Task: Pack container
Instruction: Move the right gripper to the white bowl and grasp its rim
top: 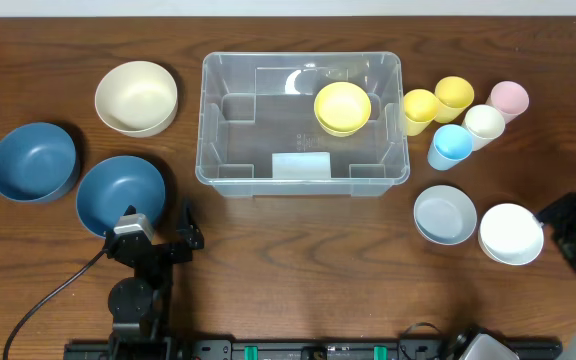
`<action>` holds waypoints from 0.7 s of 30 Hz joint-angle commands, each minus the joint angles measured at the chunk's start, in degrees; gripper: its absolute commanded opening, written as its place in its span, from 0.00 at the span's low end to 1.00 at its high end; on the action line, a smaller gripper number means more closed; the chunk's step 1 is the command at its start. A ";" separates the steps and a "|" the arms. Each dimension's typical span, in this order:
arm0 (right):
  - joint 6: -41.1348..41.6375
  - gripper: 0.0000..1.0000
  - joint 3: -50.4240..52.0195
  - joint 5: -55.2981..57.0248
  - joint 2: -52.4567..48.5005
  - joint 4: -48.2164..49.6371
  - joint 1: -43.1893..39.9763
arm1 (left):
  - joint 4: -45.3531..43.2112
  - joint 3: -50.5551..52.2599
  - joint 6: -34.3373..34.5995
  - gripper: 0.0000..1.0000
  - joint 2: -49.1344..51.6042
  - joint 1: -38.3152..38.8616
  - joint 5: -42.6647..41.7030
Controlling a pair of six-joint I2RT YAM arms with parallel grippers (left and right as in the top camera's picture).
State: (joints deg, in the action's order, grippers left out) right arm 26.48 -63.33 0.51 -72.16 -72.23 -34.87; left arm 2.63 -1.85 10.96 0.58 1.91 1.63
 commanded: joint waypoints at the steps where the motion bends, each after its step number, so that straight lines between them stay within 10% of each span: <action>1: 2.25 0.63 7.82 -2.23 0.66 4.17 -1.38 | 1.44 1.62 0.52 0.98 -0.35 -0.24 0.09; 21: 4.20 0.48 28.68 -0.92 0.59 28.22 -1.51 | 1.44 1.62 0.52 0.98 -0.35 -0.24 0.09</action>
State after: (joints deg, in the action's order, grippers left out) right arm 29.65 -36.69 -1.34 -72.14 -45.23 -35.90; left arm 2.63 -1.85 10.96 0.58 1.91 1.63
